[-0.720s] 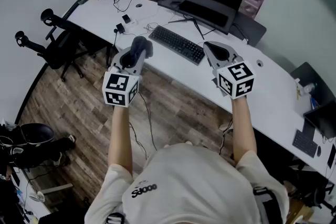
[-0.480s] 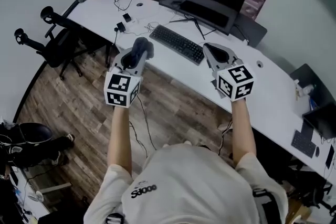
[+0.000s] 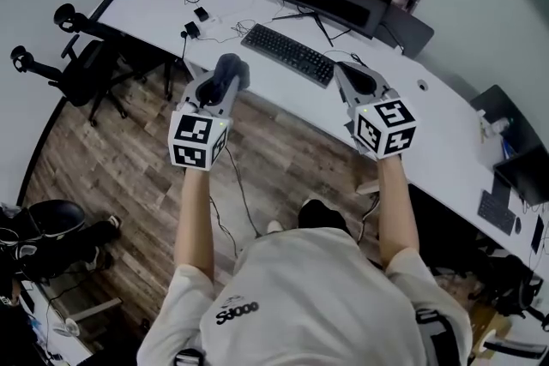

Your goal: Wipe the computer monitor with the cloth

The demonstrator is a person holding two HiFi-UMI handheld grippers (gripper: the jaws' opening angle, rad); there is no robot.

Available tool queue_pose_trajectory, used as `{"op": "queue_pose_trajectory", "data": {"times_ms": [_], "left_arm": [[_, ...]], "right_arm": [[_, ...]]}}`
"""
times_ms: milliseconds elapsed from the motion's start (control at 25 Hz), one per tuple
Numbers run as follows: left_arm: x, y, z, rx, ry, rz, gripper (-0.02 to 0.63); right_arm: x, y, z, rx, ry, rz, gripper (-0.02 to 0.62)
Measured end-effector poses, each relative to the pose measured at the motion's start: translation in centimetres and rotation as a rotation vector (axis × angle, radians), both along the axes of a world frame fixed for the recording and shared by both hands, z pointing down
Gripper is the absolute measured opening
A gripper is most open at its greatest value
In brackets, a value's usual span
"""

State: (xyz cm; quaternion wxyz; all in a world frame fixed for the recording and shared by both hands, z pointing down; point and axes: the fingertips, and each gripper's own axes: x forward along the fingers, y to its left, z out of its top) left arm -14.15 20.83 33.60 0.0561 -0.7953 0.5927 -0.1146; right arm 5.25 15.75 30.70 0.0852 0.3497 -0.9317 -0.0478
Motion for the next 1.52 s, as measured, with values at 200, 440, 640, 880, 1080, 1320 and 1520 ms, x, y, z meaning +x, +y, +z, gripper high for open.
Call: {"op": "queue_pose_trajectory", "data": {"times_ms": [200, 440, 640, 880, 1080, 1320, 1520], "left_arm": [[-1.0, -0.3, 0.8, -0.019, 0.005, 0.012, 0.084], [-2.2, -3.2, 0.5, -0.015, 0.01, 0.031, 0.084], [-2.9, -7.3, 1.0, -0.027, 0.015, 0.024, 0.084], [-3.0, -14.6, 1.6, -0.055, 0.002, 0.029, 0.084], [-1.9, -22.1, 1.2, -0.063, -0.009, 0.049, 0.084], [0.8, -31.2, 0.0, -0.058, -0.016, 0.092, 0.084], [3.6, -37.4, -0.6, -0.056, -0.03, 0.143, 0.084]], "right_arm": [[-1.9, 0.5, 0.5, -0.027, -0.009, -0.059, 0.005], [-3.6, -2.3, 0.2, 0.018, 0.007, -0.02, 0.005], [-4.2, -6.5, 0.0, 0.01, -0.032, -0.024, 0.005], [-3.4, -13.7, 1.0, -0.019, -0.025, -0.021, 0.005], [-1.6, -21.0, 1.7, -0.021, 0.019, 0.01, 0.005], [2.2, -29.3, 1.6, -0.034, 0.036, 0.073, 0.005], [5.8, -34.9, 1.0, 0.01, 0.068, 0.144, 0.005]]}}
